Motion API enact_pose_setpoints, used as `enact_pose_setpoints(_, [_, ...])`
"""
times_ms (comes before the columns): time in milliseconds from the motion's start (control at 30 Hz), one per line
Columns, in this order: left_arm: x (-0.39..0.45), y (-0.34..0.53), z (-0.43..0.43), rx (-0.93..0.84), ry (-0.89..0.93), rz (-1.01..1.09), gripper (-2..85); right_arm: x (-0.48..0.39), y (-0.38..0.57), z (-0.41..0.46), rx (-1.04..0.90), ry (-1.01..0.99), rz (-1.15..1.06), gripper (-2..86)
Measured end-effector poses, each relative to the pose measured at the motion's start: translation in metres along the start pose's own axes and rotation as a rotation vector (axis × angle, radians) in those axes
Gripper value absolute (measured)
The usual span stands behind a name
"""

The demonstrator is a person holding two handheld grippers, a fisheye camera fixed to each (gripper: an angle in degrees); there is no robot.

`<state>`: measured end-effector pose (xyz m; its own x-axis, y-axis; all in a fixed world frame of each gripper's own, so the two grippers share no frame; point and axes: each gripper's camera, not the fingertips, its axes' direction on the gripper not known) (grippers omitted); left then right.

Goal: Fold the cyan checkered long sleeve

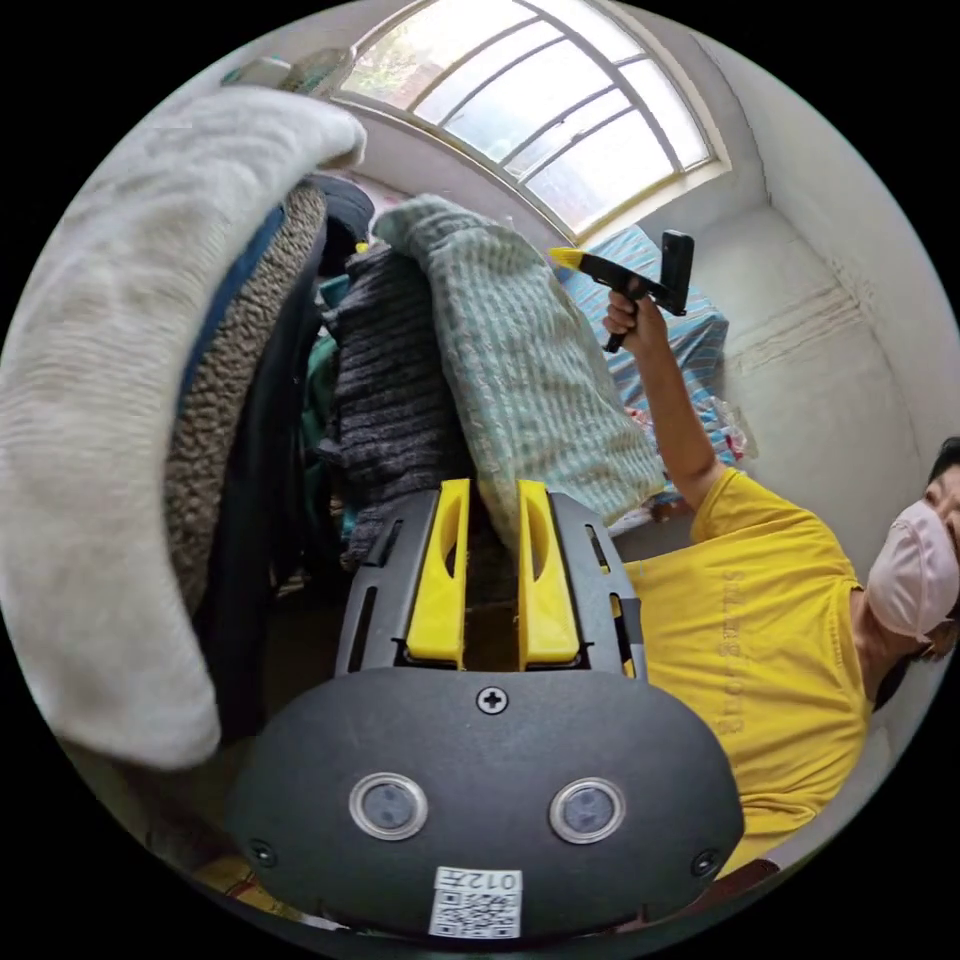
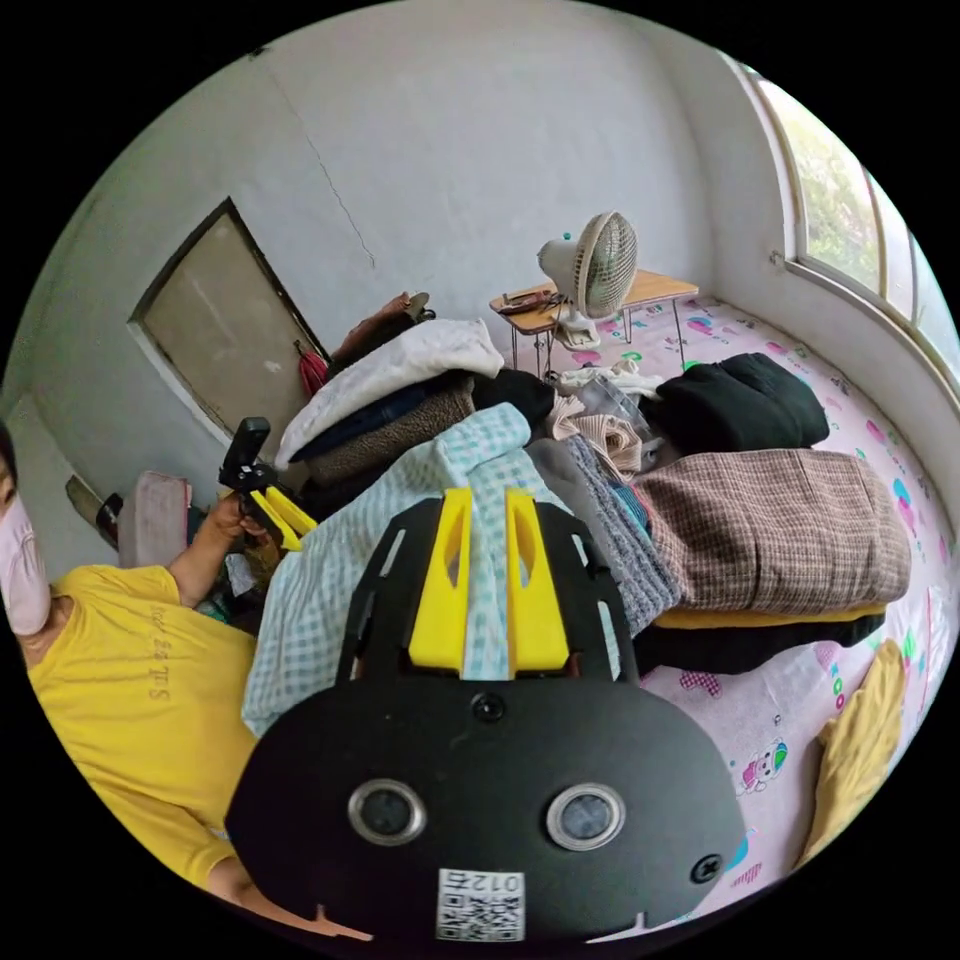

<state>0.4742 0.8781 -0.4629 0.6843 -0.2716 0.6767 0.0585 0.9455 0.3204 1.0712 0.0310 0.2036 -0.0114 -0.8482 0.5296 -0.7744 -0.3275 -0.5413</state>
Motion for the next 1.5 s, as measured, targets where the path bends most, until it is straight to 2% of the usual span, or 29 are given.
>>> enact_pose_setpoints(67, [0.016, 0.019, -0.013, 0.054, -0.14, 0.02, 3.9, -0.013, 0.006, -0.029, 0.082, -0.015, -0.073, 1.4])
enact_pose_setpoints(167, [0.042, 0.045, -0.027, 0.158, -0.265, 0.064, 2.4, -0.029, 0.021, -0.048, 0.107, -0.116, -0.171, 1.5])
enact_pose_setpoints(233, [0.06, 0.051, -0.029, 0.219, -0.286, 0.129, 1.6, -0.035, 0.033, -0.048, 0.086, -0.13, -0.204, 1.6])
enact_pose_setpoints(300, [0.077, 0.046, -0.019, 0.227, -0.227, 0.23, 1.0, -0.035, 0.043, -0.04, 0.032, -0.107, -0.213, 1.5])
enact_pose_setpoints(400, [0.091, 0.027, 0.032, 0.089, -0.085, 0.365, 0.6, -0.016, 0.062, -0.027, -0.029, 0.041, -0.089, 1.1])
enact_pose_setpoints(467, [0.084, 0.022, 0.09, -0.119, -0.063, 0.375, 0.5, 0.004, 0.079, -0.037, 0.052, -0.079, 0.051, 1.0])
enact_pose_setpoints(533, [0.073, 0.03, 0.119, -0.182, -0.054, 0.338, 0.5, 0.009, 0.09, -0.055, 0.146, -0.129, 0.105, 1.0])
enact_pose_setpoints(633, [0.058, 0.043, 0.125, -0.119, 0.052, 0.279, 0.6, -0.015, 0.095, -0.086, 0.244, -0.023, 0.051, 1.0])
enact_pose_setpoints(700, [0.059, 0.048, 0.121, -0.066, 0.028, 0.28, 0.5, -0.037, 0.09, -0.099, 0.272, 0.012, -0.031, 0.9])
enact_pose_setpoints(800, [0.071, 0.049, 0.119, 0.017, -0.043, 0.336, 0.5, -0.064, 0.072, -0.097, 0.195, -0.022, -0.161, 0.8])
enact_pose_setpoints(867, [0.074, 0.047, 0.137, 0.003, -0.091, 0.358, 0.5, -0.069, 0.059, -0.077, 0.025, -0.058, -0.219, 0.8])
enact_pose_setpoints(967, [0.054, 0.045, 0.178, -0.064, -0.141, 0.321, 0.5, -0.052, 0.062, -0.053, -0.144, 0.095, -0.131, 0.8])
enact_pose_setpoints(1000, [0.049, 0.045, 0.183, -0.052, -0.12, 0.31, 0.5, -0.048, 0.065, -0.052, -0.166, 0.097, -0.118, 0.8])
enact_pose_setpoints(1100, [0.034, 0.055, 0.19, 0.076, -0.027, 0.27, 0.5, -0.043, 0.085, -0.076, -0.077, 0.029, -0.051, 0.7])
enact_pose_setpoints(1167, [0.045, 0.068, 0.184, 0.222, -0.119, 0.328, 0.5, -0.057, 0.102, -0.108, 0.019, 0.08, -0.075, 0.7])
enact_pose_setpoints(1333, [0.074, 0.081, 0.197, 0.38, -0.295, 0.461, 0.5, -0.095, 0.144, -0.171, 0.152, 0.198, -0.125, 0.7])
enact_pose_setpoints(1400, [0.08, 0.078, 0.219, 0.368, -0.325, 0.513, 0.5, -0.1, 0.167, -0.189, 0.196, 0.194, -0.088, 0.7])
enact_pose_setpoints(1500, [0.077, 0.058, 0.279, 0.17, -0.395, 0.547, 0.5, -0.096, 0.205, -0.201, 0.15, 0.189, 0.01, 0.8])
